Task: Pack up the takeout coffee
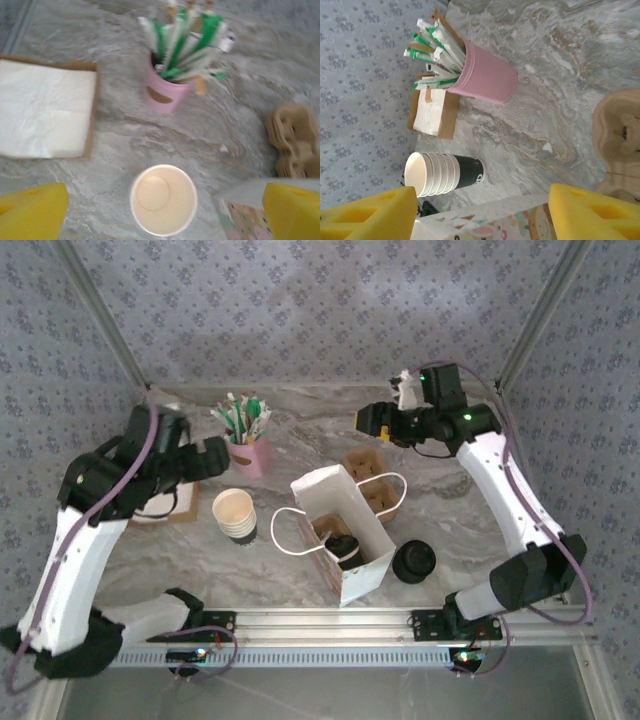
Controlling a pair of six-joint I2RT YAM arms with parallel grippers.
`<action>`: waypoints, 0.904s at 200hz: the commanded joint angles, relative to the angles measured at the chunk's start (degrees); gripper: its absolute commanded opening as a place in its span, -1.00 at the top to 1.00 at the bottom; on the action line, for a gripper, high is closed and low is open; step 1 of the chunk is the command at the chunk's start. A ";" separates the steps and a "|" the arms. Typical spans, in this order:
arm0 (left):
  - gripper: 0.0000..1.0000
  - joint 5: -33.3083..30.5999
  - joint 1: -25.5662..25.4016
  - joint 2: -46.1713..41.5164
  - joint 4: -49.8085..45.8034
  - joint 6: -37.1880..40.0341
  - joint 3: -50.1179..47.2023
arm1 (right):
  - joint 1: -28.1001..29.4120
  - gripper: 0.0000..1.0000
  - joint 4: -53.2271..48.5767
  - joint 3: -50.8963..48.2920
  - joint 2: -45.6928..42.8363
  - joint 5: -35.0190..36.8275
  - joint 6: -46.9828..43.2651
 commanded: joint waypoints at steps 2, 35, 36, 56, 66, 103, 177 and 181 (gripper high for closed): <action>-0.99 7.45 9.97 -3.17 8.15 -0.77 -8.49 | 2.71 -0.48 -1.51 4.27 4.06 1.00 -2.50; -0.99 16.93 24.12 -1.17 13.81 1.16 -19.69 | 5.02 -0.55 -3.64 8.44 9.39 1.94 -4.19; -0.99 17.10 24.54 -0.99 13.94 1.21 -19.98 | 5.05 -0.55 -3.70 8.46 9.50 1.91 -4.21; -0.95 19.02 30.55 2.59 17.19 1.77 -24.42 | 5.21 -0.56 -4.19 9.20 10.91 2.63 -4.57; -0.91 19.17 32.84 4.63 19.16 1.79 -26.33 | 5.25 -0.56 -4.69 9.19 11.19 2.90 -4.74; -0.78 18.25 40.22 14.31 24.36 2.83 -28.63 | 5.08 -0.56 -5.58 7.99 11.29 3.60 -6.04; -0.52 16.44 46.97 36.63 27.01 5.52 -19.89 | 4.55 -0.54 -6.61 5.69 9.89 4.80 -7.06; -0.48 16.31 46.94 37.48 26.86 5.56 -19.38 | 4.55 -0.55 -6.74 5.69 9.82 4.91 -7.11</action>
